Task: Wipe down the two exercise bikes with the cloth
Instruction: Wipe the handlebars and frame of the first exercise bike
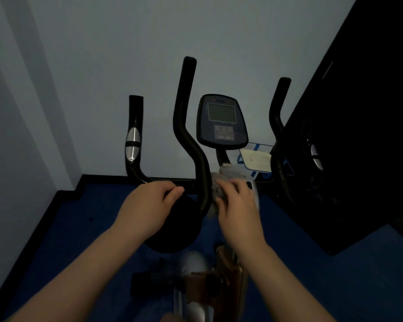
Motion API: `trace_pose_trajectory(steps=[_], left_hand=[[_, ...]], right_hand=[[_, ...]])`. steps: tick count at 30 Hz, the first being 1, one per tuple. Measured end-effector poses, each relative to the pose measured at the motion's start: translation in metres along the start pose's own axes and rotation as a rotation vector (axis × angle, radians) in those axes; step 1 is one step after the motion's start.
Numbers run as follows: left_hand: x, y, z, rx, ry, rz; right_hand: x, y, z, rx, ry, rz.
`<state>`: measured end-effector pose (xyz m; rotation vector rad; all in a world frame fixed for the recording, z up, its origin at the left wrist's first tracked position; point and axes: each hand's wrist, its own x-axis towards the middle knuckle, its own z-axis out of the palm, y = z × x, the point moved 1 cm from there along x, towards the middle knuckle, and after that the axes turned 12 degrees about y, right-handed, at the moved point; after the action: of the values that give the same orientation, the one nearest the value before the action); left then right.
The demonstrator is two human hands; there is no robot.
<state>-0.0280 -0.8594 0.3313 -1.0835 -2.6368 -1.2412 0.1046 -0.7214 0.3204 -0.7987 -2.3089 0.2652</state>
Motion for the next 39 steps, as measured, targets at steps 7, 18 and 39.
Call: trace_pose_trajectory(steps=[7,18,39], left_hand=[[0.0,0.001,-0.001,0.001,-0.008,-0.005],[-0.001,0.002,-0.001,0.0,-0.004,-0.002],[-0.001,0.0,0.001,-0.001,-0.002,-0.018]], right_hand=[[0.044,-0.003,0.002,0.034,-0.059,0.089],[0.043,-0.011,0.005,-0.139,-0.071,0.059],[0.052,-0.008,0.012,-0.109,-0.061,0.079]])
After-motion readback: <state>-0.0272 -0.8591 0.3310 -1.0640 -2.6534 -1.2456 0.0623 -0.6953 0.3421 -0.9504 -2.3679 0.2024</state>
